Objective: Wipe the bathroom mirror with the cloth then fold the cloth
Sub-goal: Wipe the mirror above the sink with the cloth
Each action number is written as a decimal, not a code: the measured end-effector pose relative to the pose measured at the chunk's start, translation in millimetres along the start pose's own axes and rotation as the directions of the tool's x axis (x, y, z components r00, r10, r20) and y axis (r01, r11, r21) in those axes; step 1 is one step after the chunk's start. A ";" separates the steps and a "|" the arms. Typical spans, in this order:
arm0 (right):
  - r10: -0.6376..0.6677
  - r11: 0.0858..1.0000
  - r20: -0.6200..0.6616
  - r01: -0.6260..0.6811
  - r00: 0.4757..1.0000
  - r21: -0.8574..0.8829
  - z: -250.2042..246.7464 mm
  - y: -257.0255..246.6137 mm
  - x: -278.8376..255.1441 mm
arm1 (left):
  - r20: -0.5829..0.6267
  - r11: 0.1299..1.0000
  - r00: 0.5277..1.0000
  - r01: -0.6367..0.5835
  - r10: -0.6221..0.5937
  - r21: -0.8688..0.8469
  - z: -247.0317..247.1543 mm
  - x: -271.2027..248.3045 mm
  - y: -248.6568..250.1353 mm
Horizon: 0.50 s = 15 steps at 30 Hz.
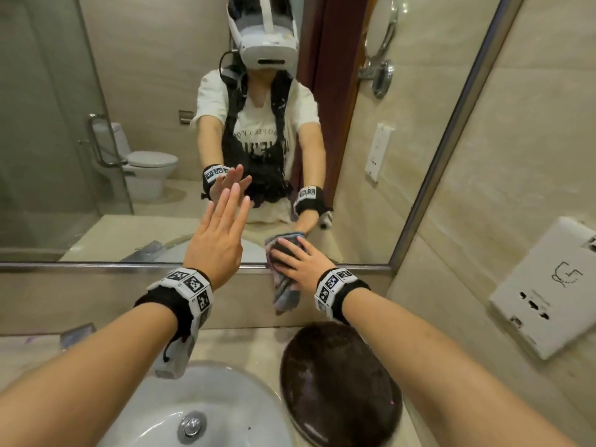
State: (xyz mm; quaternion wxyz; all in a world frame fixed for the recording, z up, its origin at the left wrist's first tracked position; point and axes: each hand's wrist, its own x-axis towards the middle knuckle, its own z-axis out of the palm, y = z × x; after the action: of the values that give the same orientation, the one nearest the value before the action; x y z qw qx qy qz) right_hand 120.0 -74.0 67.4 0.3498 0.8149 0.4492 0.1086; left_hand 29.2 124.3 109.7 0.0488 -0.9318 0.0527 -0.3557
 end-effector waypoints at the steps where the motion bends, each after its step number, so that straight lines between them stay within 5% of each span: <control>1: 0.015 1.000 0.001 -0.015 1.000 0.002 -5.3 2.6 -1.7 | 0.001 1.000 1.000 -0.007 0.007 0.007 -2.8 0.8 -1.9; 9: 0.251 0.963 -0.325 -0.269 0.912 -0.008 -92.5 101.0 -14.2 | -0.061 1.000 0.998 -0.019 0.019 -0.002 -31.2 33.1 -6.7; 12: 0.407 0.909 -0.462 -0.399 0.788 0.118 -154.2 146.1 -22.2 | -0.166 1.000 0.986 -0.013 0.011 -0.009 -59.1 69.6 -16.1; 15: 0.616 0.788 -0.368 -0.528 0.697 0.317 -214.6 194.0 -34.2 | -0.239 1.000 0.971 0.004 -0.003 0.003 -94.3 114.3 -26.9</control>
State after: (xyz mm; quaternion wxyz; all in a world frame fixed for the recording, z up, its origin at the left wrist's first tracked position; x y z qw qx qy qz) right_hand 122.3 -68.5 358.7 0.1058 0.8945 0.2488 0.3561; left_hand 52.6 130.6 258.3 0.0429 -0.8823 0.0559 -0.4654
